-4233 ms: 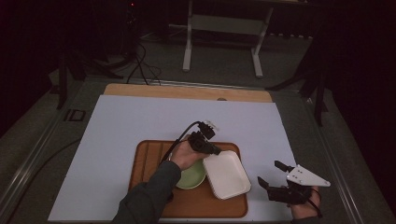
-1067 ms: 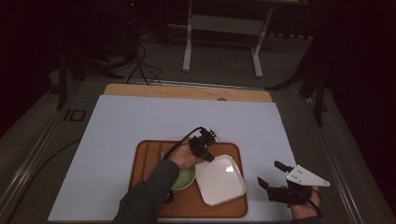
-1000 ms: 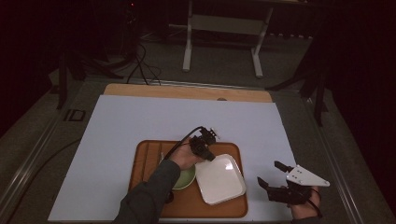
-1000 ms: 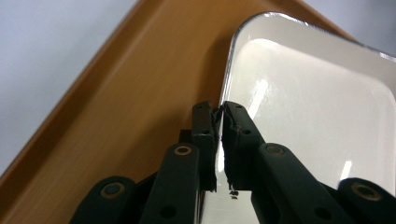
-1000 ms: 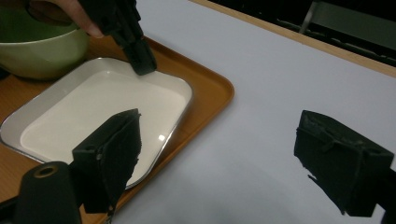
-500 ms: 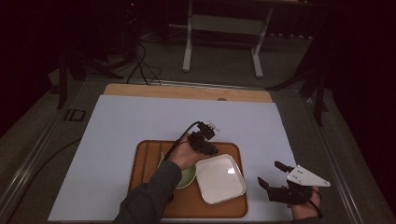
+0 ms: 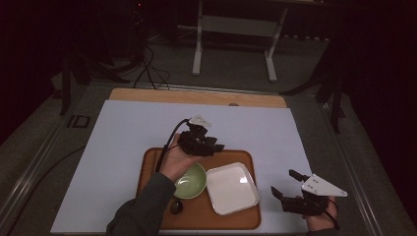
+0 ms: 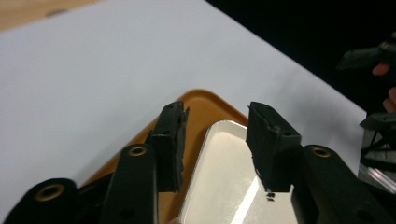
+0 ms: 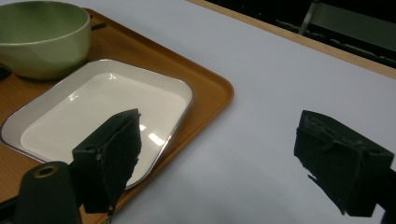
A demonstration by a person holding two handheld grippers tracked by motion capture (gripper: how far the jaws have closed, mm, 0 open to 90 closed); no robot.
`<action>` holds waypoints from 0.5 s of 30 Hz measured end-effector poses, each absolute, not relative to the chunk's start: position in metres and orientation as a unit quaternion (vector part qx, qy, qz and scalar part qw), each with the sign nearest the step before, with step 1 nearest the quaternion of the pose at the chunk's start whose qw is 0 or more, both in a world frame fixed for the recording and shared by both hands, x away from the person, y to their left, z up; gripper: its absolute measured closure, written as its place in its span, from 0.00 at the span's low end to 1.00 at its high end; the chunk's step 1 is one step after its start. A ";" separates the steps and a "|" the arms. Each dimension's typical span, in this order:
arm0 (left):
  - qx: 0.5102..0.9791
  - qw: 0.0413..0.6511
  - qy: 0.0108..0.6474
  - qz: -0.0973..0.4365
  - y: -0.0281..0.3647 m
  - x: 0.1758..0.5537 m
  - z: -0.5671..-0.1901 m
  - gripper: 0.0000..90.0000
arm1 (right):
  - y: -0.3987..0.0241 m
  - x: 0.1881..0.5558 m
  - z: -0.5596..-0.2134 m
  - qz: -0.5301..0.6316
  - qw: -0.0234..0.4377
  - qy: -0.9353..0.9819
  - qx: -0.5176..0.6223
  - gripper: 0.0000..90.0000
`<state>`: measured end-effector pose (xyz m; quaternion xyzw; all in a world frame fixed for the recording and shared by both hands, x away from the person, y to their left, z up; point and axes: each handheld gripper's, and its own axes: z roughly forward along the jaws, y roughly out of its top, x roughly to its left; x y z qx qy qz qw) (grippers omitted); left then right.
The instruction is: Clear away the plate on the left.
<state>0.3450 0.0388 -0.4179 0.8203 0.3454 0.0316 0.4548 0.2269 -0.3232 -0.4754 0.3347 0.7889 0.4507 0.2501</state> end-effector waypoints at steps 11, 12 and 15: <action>0.773 0.509 0.374 0.068 0.080 0.324 -0.402 0.55 | -0.323 0.227 -0.475 0.451 0.250 0.788 0.335 0.16; 0.768 0.513 0.376 0.072 0.085 0.322 -0.401 0.54 | -0.323 0.227 -0.475 0.451 0.250 0.788 0.335 0.16; 0.751 0.529 0.385 0.087 0.101 0.315 -0.398 0.53 | -0.323 0.227 -0.475 0.451 0.250 0.788 0.335 0.16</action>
